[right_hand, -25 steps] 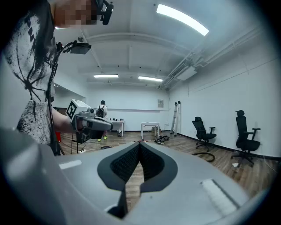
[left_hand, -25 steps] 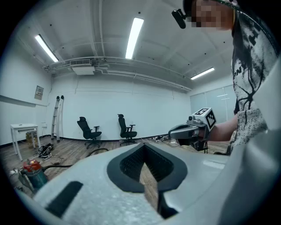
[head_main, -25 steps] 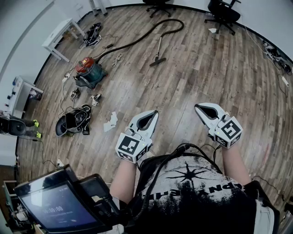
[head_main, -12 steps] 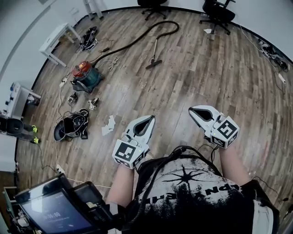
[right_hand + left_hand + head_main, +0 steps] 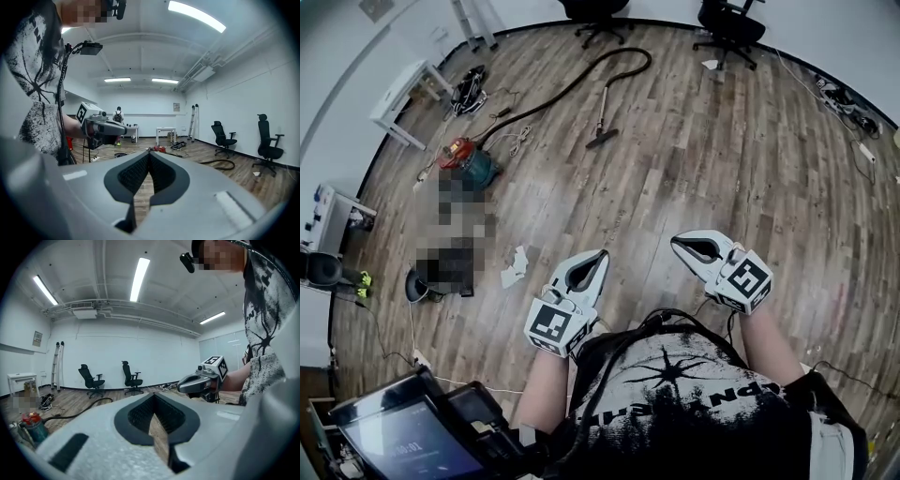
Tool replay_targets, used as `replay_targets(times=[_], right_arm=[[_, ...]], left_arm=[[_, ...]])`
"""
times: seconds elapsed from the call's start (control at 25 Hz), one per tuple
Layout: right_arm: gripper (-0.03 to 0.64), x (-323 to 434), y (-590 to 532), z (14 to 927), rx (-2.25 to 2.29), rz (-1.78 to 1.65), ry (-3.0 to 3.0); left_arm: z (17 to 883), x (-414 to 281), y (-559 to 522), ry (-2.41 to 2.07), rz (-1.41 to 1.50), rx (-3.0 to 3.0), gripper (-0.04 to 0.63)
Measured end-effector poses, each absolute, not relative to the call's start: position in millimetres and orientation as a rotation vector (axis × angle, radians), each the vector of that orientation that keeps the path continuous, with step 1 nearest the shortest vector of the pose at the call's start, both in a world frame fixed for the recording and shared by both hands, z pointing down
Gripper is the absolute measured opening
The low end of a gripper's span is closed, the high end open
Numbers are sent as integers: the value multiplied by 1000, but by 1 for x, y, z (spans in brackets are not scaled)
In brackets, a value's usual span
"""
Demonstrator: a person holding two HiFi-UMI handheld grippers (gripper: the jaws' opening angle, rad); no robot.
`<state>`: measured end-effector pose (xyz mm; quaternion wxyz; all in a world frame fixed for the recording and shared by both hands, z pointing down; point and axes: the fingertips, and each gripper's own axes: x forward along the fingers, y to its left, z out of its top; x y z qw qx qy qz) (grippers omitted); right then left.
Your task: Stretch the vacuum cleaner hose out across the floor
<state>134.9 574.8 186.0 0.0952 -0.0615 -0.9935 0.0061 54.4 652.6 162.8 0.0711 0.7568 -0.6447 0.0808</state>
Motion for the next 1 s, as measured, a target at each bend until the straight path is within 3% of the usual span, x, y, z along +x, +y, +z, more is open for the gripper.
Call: replay_targets(times=[0.64, 1.0], right_arm=[[8, 133, 587, 189, -357, -270, -2963], [8, 119, 582, 193, -402, -237, -2957]], left_arm=[[159, 58, 650, -1954, 196, 2215, 0], [168, 47, 652, -1987, 179, 2186, 0]])
